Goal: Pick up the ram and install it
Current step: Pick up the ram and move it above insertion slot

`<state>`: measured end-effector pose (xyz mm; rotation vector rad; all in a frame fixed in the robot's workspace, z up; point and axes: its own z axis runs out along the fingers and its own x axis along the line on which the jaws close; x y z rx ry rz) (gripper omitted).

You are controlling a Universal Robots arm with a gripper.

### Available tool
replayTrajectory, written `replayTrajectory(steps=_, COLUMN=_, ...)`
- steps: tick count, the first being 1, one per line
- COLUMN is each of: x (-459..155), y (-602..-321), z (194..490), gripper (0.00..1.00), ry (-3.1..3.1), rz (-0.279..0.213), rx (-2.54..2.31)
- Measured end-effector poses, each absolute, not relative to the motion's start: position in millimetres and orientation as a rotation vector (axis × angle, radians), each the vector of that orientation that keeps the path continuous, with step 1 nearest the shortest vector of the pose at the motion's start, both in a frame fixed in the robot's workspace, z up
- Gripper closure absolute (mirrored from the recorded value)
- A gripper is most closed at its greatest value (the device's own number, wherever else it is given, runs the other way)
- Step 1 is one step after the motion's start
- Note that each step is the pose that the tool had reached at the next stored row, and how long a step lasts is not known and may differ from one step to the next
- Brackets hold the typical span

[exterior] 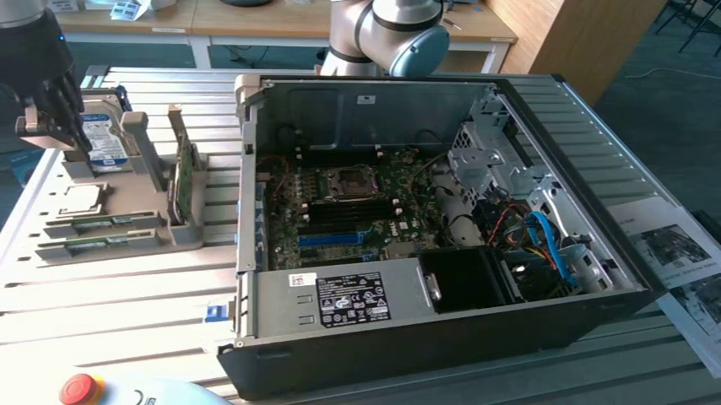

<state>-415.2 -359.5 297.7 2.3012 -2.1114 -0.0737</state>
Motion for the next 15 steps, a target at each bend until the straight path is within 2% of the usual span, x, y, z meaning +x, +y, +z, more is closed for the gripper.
replayTrajectory(steps=15, x=-419.4, y=-377.5, z=297.8, gripper=0.76, ry=-2.111, rz=-0.074, rx=2.301)
